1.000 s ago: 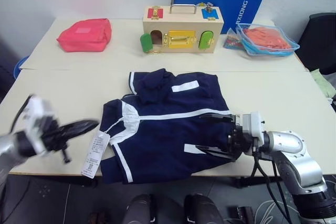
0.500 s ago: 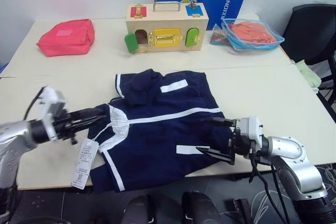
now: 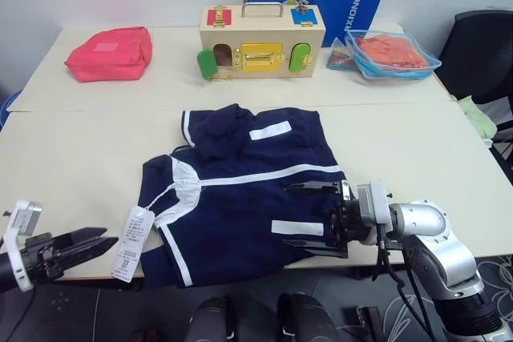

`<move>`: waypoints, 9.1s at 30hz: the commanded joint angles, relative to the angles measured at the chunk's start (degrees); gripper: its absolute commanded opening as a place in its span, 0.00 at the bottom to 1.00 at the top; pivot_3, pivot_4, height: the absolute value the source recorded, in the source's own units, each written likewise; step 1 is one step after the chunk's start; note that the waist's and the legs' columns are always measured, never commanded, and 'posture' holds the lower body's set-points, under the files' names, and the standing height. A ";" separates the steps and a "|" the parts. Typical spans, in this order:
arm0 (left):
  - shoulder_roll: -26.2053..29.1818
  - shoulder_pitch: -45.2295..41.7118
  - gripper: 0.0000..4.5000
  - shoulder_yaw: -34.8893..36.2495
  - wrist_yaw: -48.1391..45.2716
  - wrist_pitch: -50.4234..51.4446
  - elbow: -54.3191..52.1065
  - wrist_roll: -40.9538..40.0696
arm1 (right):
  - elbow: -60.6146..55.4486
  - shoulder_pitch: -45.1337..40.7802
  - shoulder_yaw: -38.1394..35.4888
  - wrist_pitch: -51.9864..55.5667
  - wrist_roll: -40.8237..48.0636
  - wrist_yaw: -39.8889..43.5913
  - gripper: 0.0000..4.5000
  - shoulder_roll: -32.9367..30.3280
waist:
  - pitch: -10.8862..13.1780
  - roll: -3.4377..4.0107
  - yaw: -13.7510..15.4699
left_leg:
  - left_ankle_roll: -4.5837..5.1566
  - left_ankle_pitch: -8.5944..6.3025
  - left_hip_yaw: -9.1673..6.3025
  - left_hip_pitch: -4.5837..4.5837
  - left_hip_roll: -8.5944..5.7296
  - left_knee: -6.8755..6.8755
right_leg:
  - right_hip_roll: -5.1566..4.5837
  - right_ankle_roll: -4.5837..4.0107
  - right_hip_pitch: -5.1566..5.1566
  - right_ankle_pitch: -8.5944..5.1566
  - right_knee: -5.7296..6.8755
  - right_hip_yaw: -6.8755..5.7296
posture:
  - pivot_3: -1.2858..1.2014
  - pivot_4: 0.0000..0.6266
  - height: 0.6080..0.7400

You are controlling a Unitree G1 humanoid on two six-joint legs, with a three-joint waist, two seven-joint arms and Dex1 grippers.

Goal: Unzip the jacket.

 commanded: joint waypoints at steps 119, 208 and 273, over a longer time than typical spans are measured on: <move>-9.72 -16.70 0.99 -18.97 -1.37 -43.37 2.04 18.24 | 35.47 -43.58 14.20 62.39 -5.56 -11.28 1.00 22.43 | -0.03 -0.26 -2.07 | -0.07 0.66 0.31 -0.82 0.14 0.26 | 0.15 -0.31 -1.13 -0.17 1.40 -0.10 | 0.52 0.24 1.00; -18.10 -45.07 0.48 -39.11 -15.96 -66.55 52.37 39.53 | 50.50 -47.19 -10.24 66.12 -0.14 -21.92 0.00 12.97 | -0.82 0.35 -1.90 | -0.01 0.83 0.46 -0.64 0.08 0.36 | 0.12 -0.31 -1.04 -0.17 1.60 -0.23 | 0.52 0.24 1.00; -8.19 5.32 1.00 0.42 -6.31 -42.75 -9.77 18.76 | 39.46 -9.26 -19.03 -15.93 -6.43 16.59 0.99 -15.68 | -0.29 0.42 -2.39 | -0.11 0.31 0.83 0.39 0.32 -0.14 | 0.28 -0.17 -0.11 -0.21 0.54 0.00 | 0.52 0.24 1.00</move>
